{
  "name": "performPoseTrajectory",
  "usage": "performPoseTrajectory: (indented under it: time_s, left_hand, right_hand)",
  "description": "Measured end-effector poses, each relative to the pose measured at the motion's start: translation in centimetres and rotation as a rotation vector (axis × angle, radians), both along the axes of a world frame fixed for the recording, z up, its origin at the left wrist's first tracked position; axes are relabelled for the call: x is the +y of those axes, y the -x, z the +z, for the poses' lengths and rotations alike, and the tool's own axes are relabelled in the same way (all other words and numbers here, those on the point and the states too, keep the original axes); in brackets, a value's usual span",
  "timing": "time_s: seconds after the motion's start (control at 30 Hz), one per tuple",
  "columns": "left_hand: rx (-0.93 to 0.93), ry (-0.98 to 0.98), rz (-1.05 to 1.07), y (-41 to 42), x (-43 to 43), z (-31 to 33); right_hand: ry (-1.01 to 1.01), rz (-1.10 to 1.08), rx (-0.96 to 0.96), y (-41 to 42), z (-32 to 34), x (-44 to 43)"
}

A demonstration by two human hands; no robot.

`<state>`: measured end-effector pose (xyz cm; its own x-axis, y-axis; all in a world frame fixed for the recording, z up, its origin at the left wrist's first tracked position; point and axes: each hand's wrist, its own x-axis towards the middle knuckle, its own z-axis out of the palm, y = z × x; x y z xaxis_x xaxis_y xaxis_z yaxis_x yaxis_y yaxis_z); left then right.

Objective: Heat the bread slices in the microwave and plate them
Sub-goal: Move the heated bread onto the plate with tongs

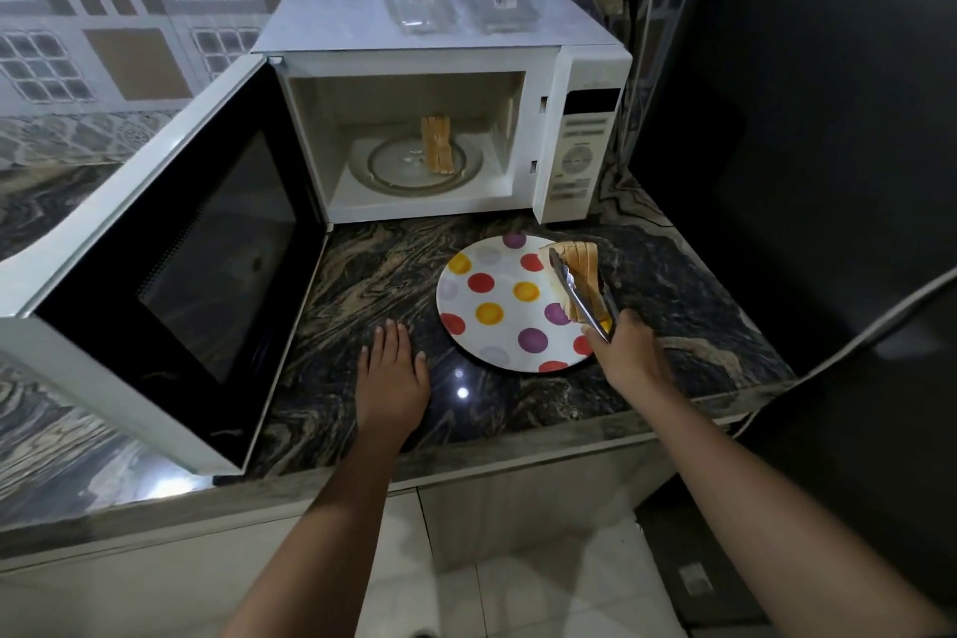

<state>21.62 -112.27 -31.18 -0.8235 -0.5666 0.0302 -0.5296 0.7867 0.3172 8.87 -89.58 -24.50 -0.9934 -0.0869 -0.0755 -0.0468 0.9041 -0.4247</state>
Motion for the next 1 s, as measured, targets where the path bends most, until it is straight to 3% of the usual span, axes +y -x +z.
performPoseTrajectory:
  time_s: [0.17, 0.4, 0.53, 0.77, 1.0]
  left_hand:
    - [-0.002, 0.019, 0.001, 0.1, 0.0, -0.1]
    - [-0.021, 0.043, 0.011, 0.2, 0.1, 0.4]
    - [-0.06, 0.008, -0.039, 1.0, -0.9, 0.9]
    - [-0.01, -0.03, -0.114, 2.8, -3.7, 0.9]
    - [-0.045, -0.042, -0.128, 4.3, -5.9, 1.1]
  right_hand:
    - [0.093, -0.033, 0.015, -0.4, 0.2, 0.2]
    - [-0.003, 0.052, 0.158, 0.2, 2.6, -1.3]
    - [0.074, 0.122, 0.198, 1.9, 4.6, -5.1]
    - [0.24, 0.191, 0.046, 4.3, 5.7, -13.1]
    - [0.217, 0.136, -0.104, 7.7, 5.3, -18.9]
